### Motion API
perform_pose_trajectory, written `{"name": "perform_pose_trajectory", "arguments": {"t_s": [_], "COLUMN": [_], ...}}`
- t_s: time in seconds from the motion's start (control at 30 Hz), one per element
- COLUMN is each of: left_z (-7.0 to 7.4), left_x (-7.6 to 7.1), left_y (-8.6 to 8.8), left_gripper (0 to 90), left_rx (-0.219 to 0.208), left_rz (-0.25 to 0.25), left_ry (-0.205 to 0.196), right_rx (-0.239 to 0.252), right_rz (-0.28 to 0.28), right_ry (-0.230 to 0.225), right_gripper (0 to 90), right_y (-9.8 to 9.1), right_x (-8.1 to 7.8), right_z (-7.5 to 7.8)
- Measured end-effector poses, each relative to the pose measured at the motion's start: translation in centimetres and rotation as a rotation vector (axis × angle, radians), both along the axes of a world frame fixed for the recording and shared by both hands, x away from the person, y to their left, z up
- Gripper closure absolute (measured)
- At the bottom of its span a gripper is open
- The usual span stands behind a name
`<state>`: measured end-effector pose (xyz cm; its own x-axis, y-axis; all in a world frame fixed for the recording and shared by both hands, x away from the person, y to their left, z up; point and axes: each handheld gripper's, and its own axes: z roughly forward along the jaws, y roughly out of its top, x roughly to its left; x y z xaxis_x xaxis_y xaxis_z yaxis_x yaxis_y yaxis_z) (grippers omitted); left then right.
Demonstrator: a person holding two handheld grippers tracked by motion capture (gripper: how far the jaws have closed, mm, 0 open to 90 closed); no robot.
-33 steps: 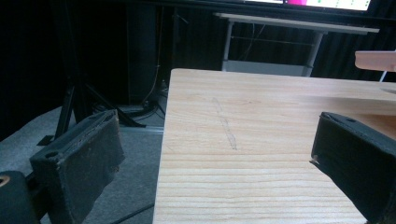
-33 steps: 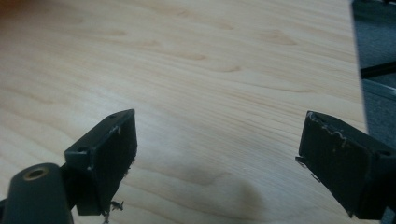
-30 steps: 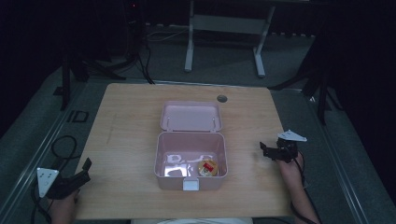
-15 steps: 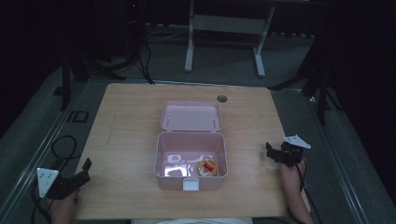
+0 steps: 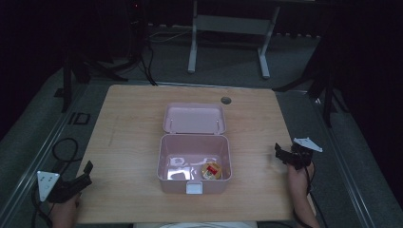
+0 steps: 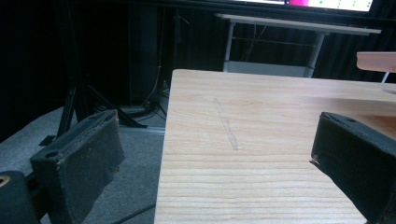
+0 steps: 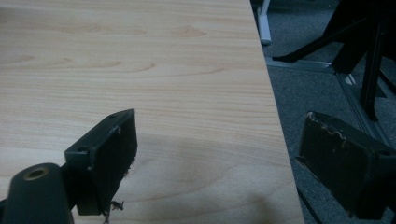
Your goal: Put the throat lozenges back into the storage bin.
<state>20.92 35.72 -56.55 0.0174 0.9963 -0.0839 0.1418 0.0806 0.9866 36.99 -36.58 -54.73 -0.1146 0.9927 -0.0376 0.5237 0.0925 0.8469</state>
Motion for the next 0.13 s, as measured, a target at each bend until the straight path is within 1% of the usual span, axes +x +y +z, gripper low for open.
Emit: {"name": "perform_pose_trajectory", "arguments": {"t_s": [0.13], "left_z": [0.0], "left_x": [0.01], "left_y": [0.01], "left_gripper": [2.4], "left_rx": [-0.001], "left_rz": [0.001], "left_ry": [0.001], "right_rx": [-0.027], "right_rz": [0.005], "right_ry": [0.009], "right_gripper": [11.3], "right_y": [0.29], "right_x": [0.11], "right_z": [-0.14]}}
